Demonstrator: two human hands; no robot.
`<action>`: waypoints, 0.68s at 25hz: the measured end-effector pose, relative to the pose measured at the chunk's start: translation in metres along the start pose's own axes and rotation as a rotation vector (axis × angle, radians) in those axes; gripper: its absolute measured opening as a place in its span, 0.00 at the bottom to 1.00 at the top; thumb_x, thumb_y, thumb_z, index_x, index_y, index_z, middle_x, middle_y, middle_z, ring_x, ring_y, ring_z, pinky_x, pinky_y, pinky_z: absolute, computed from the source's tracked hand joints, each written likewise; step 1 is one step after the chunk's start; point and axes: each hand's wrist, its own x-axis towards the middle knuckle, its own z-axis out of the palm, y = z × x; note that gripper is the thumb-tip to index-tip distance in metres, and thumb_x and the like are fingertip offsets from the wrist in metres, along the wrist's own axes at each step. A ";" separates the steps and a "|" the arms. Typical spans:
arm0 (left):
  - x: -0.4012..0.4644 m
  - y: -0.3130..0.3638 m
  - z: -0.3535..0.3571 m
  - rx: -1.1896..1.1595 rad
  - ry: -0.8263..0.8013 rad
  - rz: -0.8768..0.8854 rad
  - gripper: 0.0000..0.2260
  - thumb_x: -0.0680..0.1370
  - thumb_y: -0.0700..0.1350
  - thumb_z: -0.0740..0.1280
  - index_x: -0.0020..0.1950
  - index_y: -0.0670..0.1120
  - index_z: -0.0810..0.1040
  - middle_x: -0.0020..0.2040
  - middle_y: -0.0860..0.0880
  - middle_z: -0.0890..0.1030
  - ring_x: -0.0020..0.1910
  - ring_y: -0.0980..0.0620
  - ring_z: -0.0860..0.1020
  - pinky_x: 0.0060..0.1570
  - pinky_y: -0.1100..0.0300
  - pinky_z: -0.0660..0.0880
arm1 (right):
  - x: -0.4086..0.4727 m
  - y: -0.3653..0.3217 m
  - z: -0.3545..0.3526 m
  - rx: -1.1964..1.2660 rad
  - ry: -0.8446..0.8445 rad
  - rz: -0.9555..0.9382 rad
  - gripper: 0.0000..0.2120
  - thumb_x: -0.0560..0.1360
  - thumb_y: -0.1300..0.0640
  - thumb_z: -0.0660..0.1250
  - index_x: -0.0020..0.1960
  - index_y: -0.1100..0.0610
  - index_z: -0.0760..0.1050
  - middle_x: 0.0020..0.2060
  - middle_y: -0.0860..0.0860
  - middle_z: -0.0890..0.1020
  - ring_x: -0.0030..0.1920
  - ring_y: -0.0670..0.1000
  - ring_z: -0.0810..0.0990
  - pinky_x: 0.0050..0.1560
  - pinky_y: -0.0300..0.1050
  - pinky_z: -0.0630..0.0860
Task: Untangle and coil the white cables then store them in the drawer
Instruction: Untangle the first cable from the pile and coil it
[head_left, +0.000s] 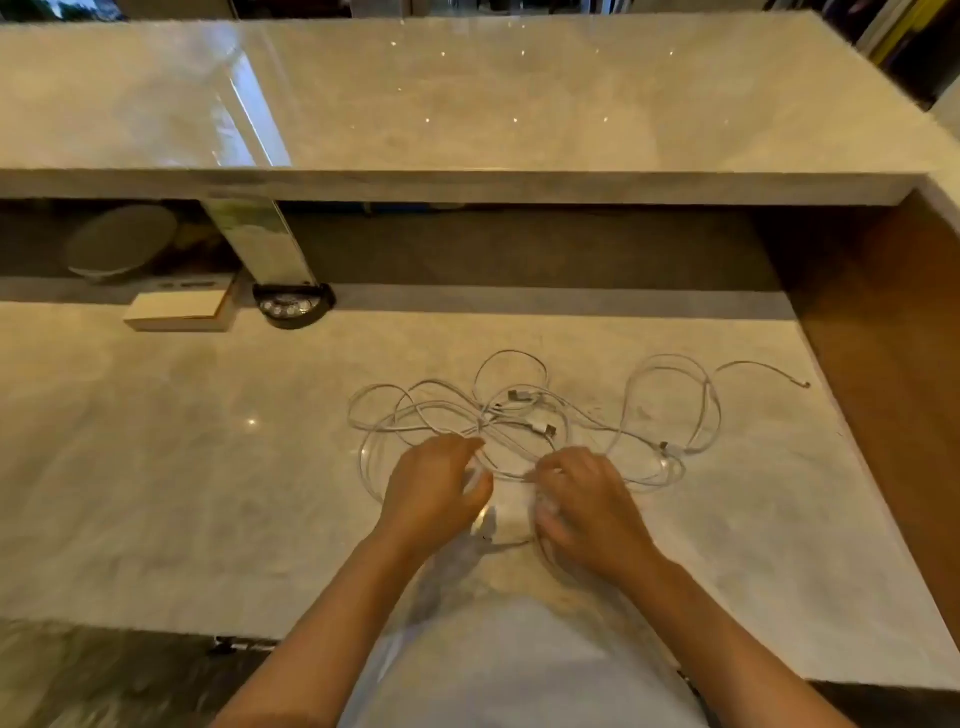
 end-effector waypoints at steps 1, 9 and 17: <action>-0.010 -0.001 0.004 -0.018 -0.071 0.026 0.22 0.73 0.55 0.62 0.65 0.49 0.74 0.58 0.49 0.80 0.57 0.49 0.76 0.54 0.59 0.70 | -0.009 -0.002 0.007 -0.018 -0.054 -0.074 0.13 0.68 0.52 0.62 0.50 0.52 0.79 0.46 0.49 0.80 0.50 0.50 0.75 0.50 0.46 0.72; -0.038 -0.005 0.032 -0.169 -0.300 0.082 0.09 0.75 0.46 0.65 0.53 0.48 0.81 0.47 0.49 0.81 0.47 0.53 0.77 0.46 0.57 0.74 | -0.020 -0.003 0.025 0.052 -0.177 -0.039 0.10 0.69 0.50 0.63 0.41 0.52 0.81 0.42 0.47 0.80 0.46 0.50 0.77 0.46 0.46 0.74; 0.001 0.016 -0.023 -1.057 0.101 -0.442 0.08 0.76 0.38 0.65 0.41 0.44 0.83 0.34 0.46 0.81 0.33 0.57 0.79 0.38 0.66 0.78 | 0.017 -0.015 -0.011 0.328 -0.054 0.110 0.05 0.72 0.56 0.68 0.44 0.54 0.83 0.39 0.48 0.84 0.42 0.48 0.75 0.43 0.43 0.69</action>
